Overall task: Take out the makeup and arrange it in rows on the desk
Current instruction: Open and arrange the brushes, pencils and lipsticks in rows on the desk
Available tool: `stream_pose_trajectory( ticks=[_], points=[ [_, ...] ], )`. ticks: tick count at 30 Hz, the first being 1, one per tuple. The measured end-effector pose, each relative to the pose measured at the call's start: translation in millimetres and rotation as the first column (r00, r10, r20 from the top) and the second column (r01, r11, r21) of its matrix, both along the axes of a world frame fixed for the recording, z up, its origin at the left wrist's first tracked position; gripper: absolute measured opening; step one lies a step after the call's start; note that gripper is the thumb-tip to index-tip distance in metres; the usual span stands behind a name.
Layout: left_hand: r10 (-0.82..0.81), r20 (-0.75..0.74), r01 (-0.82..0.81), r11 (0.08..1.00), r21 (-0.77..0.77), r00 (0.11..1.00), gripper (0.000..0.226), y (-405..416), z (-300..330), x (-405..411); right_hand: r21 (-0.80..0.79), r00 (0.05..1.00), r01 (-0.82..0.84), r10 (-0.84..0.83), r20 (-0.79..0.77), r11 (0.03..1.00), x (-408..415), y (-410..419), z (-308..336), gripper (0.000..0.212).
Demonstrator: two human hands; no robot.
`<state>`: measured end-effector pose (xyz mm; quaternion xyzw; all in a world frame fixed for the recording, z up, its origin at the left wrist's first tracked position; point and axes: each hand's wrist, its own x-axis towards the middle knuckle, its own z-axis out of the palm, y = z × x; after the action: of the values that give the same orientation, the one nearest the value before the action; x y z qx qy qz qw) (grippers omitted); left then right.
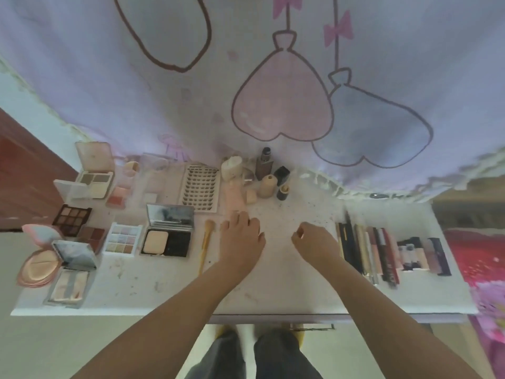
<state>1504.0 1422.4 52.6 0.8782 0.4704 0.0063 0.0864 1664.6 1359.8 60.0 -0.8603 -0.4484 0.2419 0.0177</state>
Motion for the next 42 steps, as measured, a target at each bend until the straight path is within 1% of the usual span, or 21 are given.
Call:
stream_pose_trajectory(
  ticks=[3, 6, 9, 12, 15, 20, 24, 26, 28, 30, 32, 36, 39, 42],
  points=[
    [-0.091, 0.078, 0.100, 0.989, -0.112, 0.993, 0.028, -31, -3, 64, -0.024, 0.997, 0.081, -0.081, -0.004, 0.996, 57, -27, 9, 0.020],
    [-0.103, 0.084, 0.120, 0.967, -0.226, 0.991, 0.030, -53, -13, 119, -0.045, 0.997, 0.076, -0.075, 0.032, 0.996, 92, -46, 10, 0.027],
    [-0.085, 0.018, 0.087, 0.956, -0.279, 0.996, 0.033, -67, -23, 159, -0.014, 0.999, 0.055, -0.055, 0.000, 0.998, 111, -52, 2, 0.026],
    [-0.037, -0.092, 0.011, 0.964, -0.266, 0.995, 0.037, -71, -32, 177, -0.010, 0.997, 0.045, -0.045, -0.060, 0.999, 119, -48, -6, 0.025],
    [0.025, -0.143, -0.061, 0.964, -0.259, 0.989, 0.037, -67, -37, 181, -0.001, 0.999, -0.008, 0.008, -0.034, 1.000, 121, -42, -12, 0.021],
    [0.091, -0.177, -0.136, 0.956, -0.261, 0.980, 0.036, -63, -36, 176, 0.019, 0.996, -0.084, 0.084, 0.012, 0.996, 120, -37, -21, 0.021],
    [0.107, -0.201, -0.153, 0.961, -0.231, 0.974, 0.038, -61, -34, 163, 0.003, 0.976, -0.180, 0.179, 0.126, 0.984, 111, -38, -27, 0.023],
    [0.099, -0.221, -0.147, 0.966, -0.214, 0.970, 0.037, -59, -33, 155, -0.025, 0.969, -0.206, 0.208, 0.132, 0.978, 104, -36, -29, 0.023],
    [0.094, -0.235, -0.142, 0.970, -0.198, 0.968, 0.036, -56, -33, 146, -0.055, 0.973, -0.192, 0.198, 0.118, 0.980, 99, -32, -28, 0.021],
    [0.091, -0.243, -0.138, 0.972, -0.187, 0.966, 0.035, -53, -32, 135, -0.073, 0.982, -0.162, 0.168, 0.088, 0.984, 95, -29, -25, 0.022],
    [0.088, -0.233, -0.129, 0.977, -0.167, 0.968, 0.033, -49, -31, 119, -0.071, 0.993, -0.115, 0.117, 0.023, 0.991, 94, -25, -21, 0.025],
    [0.115, -0.236, -0.147, 0.982, -0.122, 0.965, 0.030, -36, -31, 66, -0.050, 0.977, -0.053, 0.042, -0.211, 0.997, 77, -13, -15, 0.026],
    [0.156, -0.255, -0.180, 0.981, -0.075, 0.954, 0.031, -26, -32, 21, -0.059, 0.958, -0.059, 0.040, -0.285, 0.997, 43, -1, -14, 0.026],
    [0.196, -0.245, -0.212, 0.976, -0.042, 0.950, 0.031, -17, -33, -11, -0.044, 0.937, -0.048, 0.030, -0.349, 0.998, 5, 9, -15, 0.030]
  ],
)
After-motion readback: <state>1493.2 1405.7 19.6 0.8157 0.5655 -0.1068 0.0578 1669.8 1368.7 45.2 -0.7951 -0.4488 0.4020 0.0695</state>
